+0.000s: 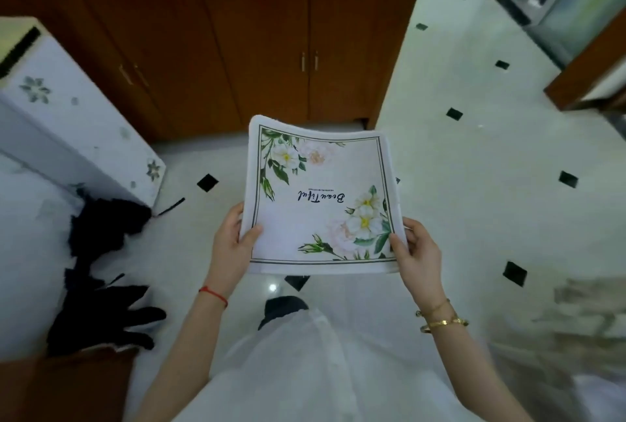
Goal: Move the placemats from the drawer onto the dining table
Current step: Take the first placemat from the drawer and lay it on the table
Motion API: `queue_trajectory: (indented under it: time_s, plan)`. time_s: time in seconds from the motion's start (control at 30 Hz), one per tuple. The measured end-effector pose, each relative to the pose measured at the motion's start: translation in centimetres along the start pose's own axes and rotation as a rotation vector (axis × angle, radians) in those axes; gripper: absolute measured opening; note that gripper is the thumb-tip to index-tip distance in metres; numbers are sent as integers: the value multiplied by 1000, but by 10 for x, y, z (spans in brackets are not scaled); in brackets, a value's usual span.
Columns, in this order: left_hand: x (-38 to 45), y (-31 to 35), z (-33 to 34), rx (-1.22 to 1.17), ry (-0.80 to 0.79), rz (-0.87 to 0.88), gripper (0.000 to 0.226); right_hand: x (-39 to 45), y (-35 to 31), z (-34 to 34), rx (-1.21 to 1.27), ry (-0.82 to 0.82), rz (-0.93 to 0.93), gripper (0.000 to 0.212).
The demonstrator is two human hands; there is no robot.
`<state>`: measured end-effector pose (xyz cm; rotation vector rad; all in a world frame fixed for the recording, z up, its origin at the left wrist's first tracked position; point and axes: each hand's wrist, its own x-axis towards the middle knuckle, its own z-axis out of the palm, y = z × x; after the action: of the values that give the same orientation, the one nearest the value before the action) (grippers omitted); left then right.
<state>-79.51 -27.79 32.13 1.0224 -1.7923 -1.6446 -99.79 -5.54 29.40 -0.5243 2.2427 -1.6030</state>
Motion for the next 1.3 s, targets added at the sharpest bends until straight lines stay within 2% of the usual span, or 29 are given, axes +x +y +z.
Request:
queue_trajectory:
  time_s: [0.33, 0.63, 0.73, 0.87, 0.97, 1.3]
  plan:
    - [192, 28, 146, 55, -393, 36, 39, 111, 26, -49, 50, 381, 167, 26]
    - [337, 91, 319, 80, -816, 103, 40, 199, 20, -114, 77, 768, 259, 25]
    - [357, 106, 382, 110, -950, 120, 39, 214, 24, -135, 98, 922, 307, 24]
    - [364, 117, 469, 130, -1085, 157, 38, 230, 41, -170, 140, 1062, 343, 33]
    - [363, 122, 538, 140, -1171, 162, 35, 244, 63, -207, 152, 1146, 382, 26]
    - [332, 181, 804, 115, -1345, 227, 35, 305, 102, -418, 115, 1350, 385, 23]
